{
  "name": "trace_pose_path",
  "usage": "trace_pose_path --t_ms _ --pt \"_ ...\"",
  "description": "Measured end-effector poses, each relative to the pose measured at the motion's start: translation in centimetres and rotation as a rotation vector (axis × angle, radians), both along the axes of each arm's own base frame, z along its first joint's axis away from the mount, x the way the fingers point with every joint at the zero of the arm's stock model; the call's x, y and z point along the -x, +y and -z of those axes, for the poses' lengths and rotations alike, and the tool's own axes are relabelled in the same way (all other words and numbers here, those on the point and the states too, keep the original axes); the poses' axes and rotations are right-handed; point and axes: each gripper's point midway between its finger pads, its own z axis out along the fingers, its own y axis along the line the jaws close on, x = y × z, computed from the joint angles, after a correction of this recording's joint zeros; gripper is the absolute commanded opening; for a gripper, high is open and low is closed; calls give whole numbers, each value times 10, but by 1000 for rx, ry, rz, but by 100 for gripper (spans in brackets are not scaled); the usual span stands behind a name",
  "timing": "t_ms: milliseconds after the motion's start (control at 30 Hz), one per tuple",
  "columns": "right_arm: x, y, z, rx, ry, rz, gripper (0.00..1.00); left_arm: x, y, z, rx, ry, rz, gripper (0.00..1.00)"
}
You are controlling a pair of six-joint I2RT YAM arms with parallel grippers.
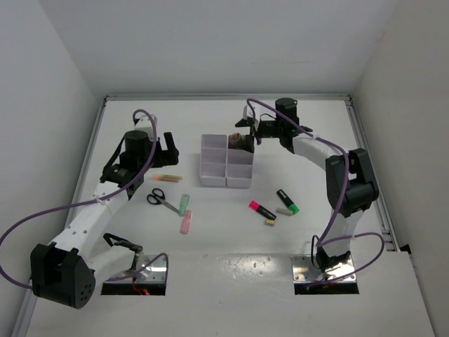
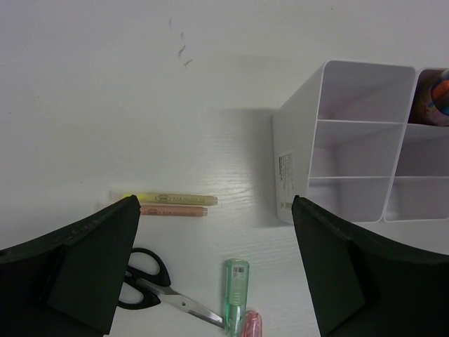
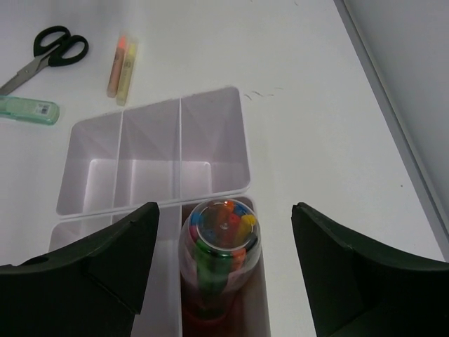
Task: Sort the stationery into containers
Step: Place the stationery in the storage box, then pick up the pen from the center of the board.
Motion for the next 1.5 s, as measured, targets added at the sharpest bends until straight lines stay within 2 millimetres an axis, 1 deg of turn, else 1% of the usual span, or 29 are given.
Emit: trace_pose_path --t_ms 100,133,167,200,233,267,367,400,433,467,500,533,567,600,633,700,733,767,800,867,900,933,967,1000,1067,1200,1267,1367,1500 --pt "2 0 -10 -17 32 18 77 0 0 0 -2 0 0 96" --pt "3 0 -14 -23 52 30 74 0 0 0 -2 0 0 87" --pt "2 0 -24 -33 48 38 66 0 0 0 -1 0 -1 82" --pt "2 -1 -32 -40 60 57 26 0 0 0 -2 0 0 75" --pt "1 -2 -44 -51 70 77 2 0 0 1 -2 2 0 66" --pt "0 -3 -56 -66 92 104 0 0 0 1 0 4 0 42" --pt "-5 -11 -92 -97 157 230 1 -2 -2 8 19 28 -11 9" --pt "-5 -14 -104 -106 175 265 24 -3 -2 11 29 42 -25 9" --pt "-4 -17 -115 -113 197 296 83 -3 -1 15 38 58 -45 9" --pt "0 -19 -123 -114 214 316 97 -3 0 20 49 77 -63 12" --pt "4 -23 -129 -110 225 329 100 -2 0 24 68 96 -89 32" --pt "10 -26 -134 -105 231 336 96 -2 1 28 84 117 -111 45" --pt "17 -29 -136 -99 246 340 85 0 0 33 115 141 -140 63" --pt "26 -32 -135 -91 259 342 22 1 0 36 129 159 -159 67" --pt "34 -35 -134 -82 265 341 0 2 0 37 149 168 -178 69" --pt "53 -40 -126 -63 313 347 0 2 4 38 191 181 -228 68" --pt "61 -43 -120 -50 335 353 3 1 9 39 204 186 -258 63" --pt "68 -46 -116 -39 353 360 22 0 14 42 217 195 -286 54" --pt "73 -49 -110 -29 374 371 64 -1 22 47 229 215 -332 51" --pt "83 -53 -99 -8 408 381 72 -3 34 59 243 257 -396 42" --pt "88 -54 -93 2 425 384 71 -4 39 67 253 284 -429 33" --pt "92 -56 -88 10 439 388 34 -4 44 76 263 313 -459 29" --pt "96 -58 -83 19 447 392 16 -4 47 85 278 344 -488 27" --pt "102 -61 -76 27 475 410 7 -4 50 95 293 378 -515 24" --pt "107 -66 -69 37 480 432 7 -1 51 115 321 451 -564 25" --pt "122 -76 -65 38 456 467 8 1 48 132 357 516 -613 39" --pt "125 -79 -73 24 429 478 8 -3 47 131 380 517 -638 45" --pt "125 -80 -85 0 387 483 8 -12 47 126 412 496 -666 45" --pt "124 -80 -88 -5 375 490 8 -19 48 129 437 490 -705 46"
